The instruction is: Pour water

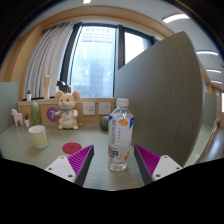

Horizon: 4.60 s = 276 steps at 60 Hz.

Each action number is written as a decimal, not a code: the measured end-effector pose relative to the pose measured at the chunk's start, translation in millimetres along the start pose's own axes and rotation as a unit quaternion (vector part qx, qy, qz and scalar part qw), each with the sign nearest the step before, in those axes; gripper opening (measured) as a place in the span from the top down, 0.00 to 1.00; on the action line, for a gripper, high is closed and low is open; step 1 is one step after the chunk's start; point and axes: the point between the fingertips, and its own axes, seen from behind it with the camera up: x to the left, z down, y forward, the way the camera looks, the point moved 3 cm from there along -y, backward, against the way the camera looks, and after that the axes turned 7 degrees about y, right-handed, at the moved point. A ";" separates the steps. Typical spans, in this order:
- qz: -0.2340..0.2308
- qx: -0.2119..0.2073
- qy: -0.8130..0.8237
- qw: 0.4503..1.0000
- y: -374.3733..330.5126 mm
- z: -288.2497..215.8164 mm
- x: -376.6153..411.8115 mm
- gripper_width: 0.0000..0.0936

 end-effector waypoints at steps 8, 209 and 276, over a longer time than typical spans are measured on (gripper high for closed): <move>-0.002 -0.007 -0.006 1.000 33.2 -8.6 -9.7 0.12; -0.113 -0.029 -0.012 0.993 152.3 -22.2 183.5 0.54; -0.111 0.083 0.014 0.990 -62.1 27.6 259.5 0.10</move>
